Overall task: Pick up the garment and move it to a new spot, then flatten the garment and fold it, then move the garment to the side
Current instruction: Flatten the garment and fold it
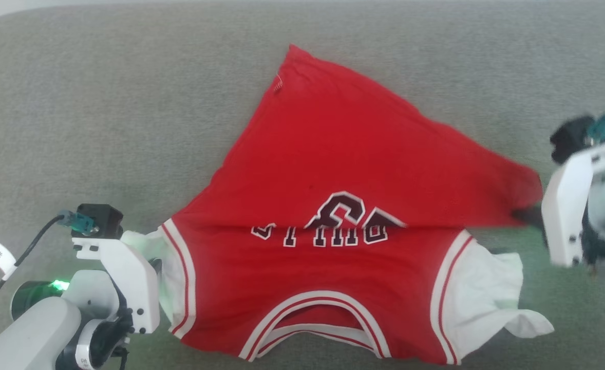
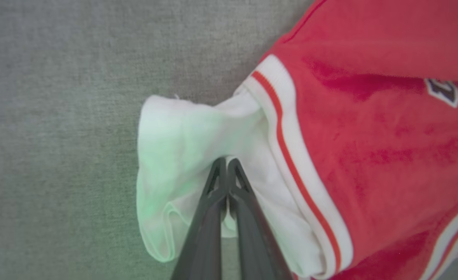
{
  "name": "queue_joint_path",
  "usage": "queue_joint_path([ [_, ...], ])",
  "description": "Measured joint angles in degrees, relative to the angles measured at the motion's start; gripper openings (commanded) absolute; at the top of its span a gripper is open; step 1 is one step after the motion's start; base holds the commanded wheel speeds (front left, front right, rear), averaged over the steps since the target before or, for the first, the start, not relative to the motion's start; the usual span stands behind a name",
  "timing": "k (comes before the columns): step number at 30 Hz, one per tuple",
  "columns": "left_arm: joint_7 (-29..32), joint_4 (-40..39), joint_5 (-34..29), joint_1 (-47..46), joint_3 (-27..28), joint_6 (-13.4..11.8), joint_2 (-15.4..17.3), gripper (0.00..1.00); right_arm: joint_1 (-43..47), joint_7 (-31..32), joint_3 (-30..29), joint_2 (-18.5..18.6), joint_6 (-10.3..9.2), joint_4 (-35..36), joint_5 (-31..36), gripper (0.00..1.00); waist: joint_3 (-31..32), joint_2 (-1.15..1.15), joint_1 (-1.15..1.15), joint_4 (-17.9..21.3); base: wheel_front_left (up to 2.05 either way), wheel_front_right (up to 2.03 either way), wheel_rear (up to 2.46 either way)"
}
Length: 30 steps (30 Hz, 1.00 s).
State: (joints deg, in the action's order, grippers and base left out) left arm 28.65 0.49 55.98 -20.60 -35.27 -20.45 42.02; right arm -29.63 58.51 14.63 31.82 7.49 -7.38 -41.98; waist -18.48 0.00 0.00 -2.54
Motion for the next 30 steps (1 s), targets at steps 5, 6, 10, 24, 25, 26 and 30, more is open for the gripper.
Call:
queue_joint_path([
  [5, 0.4, -1.0, 0.2, 0.4, 0.3, -0.5, 0.8, 0.0, 9.9, -0.1, -5.4, -3.3, 0.0, 4.3, 1.0, 0.0, 0.3, 0.0, 0.0, 2.0, 0.0, 0.0, 0.0],
  [6, 0.5, -1.2, 0.2, 0.4, 0.3, -0.6, 0.9, 0.0, 11.5, -0.3, -6.3, -4.1, 0.0, 4.8, 1.4, 0.0, 0.3, 0.0, 0.0, 2.2, 0.0, 0.0, 0.0],
  [10, 0.5, -1.4, 0.3, 0.4, 0.4, -0.7, 1.1, 0.0, 15.4, -2.0, -9.3, -7.6, 0.01, 4.5, 2.8, 0.0, 0.1, 0.0, 0.0, 3.0, 0.0, 0.0, 0.0],
  [24, 0.5, -0.6, 0.6, 0.6, 0.5, -0.5, 1.1, 0.0, 16.4, -6.8, -12.7, -12.2, 0.26, 3.8, 6.3, 1.0, 0.7, 0.0, 0.0, 4.0, 0.0, 0.0, 0.0],
  [25, 0.5, -0.7, 0.6, 0.7, 0.5, -0.6, 1.1, 0.0, 16.7, -6.4, -13.3, -11.8, 0.0, 5.1, 6.3, 1.0, 0.8, 0.0, 0.0, 4.0, 0.0, 0.0, 0.0],
  [26, 0.5, -0.7, 0.6, 0.7, 0.5, -0.7, 1.1, 0.0, 17.0, -6.1, -13.9, -11.7, 0.0, 6.8, 6.4, 1.0, 1.0, 0.0, 0.0, 4.0, 0.0, 0.0, 0.0],
  [30, 0.4, -0.9, 0.6, 1.4, 0.3, -0.8, 1.0, 0.0, 17.5, -4.2, -16.8, -11.9, 0.0, 14.7, 7.4, 1.0, 1.6, 0.0, 0.0, 3.8, 0.0, 0.0, 0.0],
])
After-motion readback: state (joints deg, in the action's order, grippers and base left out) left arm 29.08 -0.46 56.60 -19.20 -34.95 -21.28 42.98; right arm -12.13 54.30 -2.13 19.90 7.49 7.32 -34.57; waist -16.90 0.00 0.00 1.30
